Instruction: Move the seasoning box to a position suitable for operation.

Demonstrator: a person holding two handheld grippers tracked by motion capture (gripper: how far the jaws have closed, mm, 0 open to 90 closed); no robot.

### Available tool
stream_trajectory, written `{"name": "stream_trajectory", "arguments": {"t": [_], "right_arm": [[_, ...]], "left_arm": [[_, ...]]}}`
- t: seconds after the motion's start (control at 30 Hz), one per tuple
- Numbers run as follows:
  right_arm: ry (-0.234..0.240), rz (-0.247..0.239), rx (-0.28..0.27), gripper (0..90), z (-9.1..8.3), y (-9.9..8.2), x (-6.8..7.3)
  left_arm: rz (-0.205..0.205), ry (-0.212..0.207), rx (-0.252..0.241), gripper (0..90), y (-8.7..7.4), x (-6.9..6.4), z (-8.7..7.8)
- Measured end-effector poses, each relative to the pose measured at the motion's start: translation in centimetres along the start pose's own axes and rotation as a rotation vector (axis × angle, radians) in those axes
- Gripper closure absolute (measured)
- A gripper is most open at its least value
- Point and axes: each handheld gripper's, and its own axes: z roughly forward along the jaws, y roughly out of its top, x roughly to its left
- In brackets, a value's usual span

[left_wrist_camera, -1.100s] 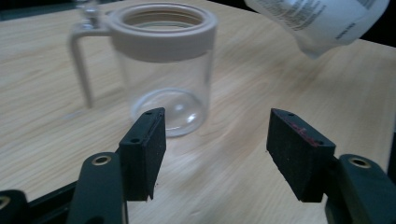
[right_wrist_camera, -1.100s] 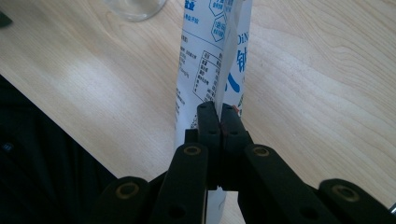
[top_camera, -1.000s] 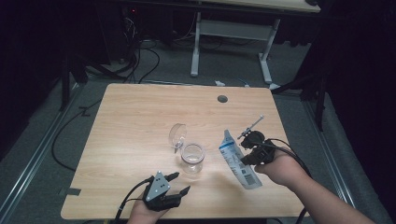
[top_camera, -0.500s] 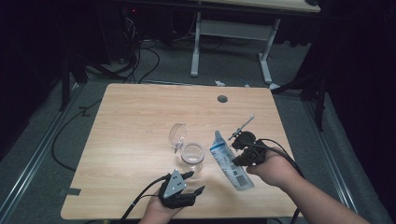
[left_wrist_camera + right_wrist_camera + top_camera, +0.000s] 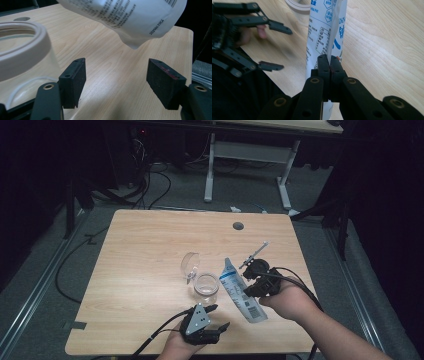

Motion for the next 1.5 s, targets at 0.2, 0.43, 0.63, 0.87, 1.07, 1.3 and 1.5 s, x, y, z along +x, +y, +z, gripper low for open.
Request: {"name": "stream_trajectory", "arguments": {"t": [0.2,0.43,0.63,0.87,1.07,1.3,1.5], "right_arm": [[-0.001,-0.007,-0.01,89.9,-0.5,0.5,0.7],[-0.002,-0.01,-0.008,89.9,-0.6,0.9,1.4],[0.008,-0.01,-0.016,90.0,-0.7,1.3,1.8],[0.02,-0.02,-0.02,89.9,-0.8,1.6,2.2],[0.023,-0.025,-0.02,89.9,-0.5,1.5,2.2],[0.017,-0.043,-0.021,89.9,-0.4,1.7,2.4],[0.012,-0.056,-0.023,89.9,0.0,2.2,2.5]], "left_arm": [[0.004,-0.02,-0.003,29.9,0.0,-0.7,1.3],[-0.007,-0.035,-0.003,24.5,0.3,-1.2,2.6],[-0.035,-0.035,0.001,22.7,0.6,-1.6,3.8],[-0.056,-0.017,-0.018,23.9,1.1,-1.7,4.1],[-0.034,-0.005,-0.037,34.3,1.4,-2.0,3.4],[-0.013,0.039,-0.033,42.2,1.4,-2.5,2.9],[-0.021,0.05,-0.032,48.8,1.6,-2.6,2.4]]}}
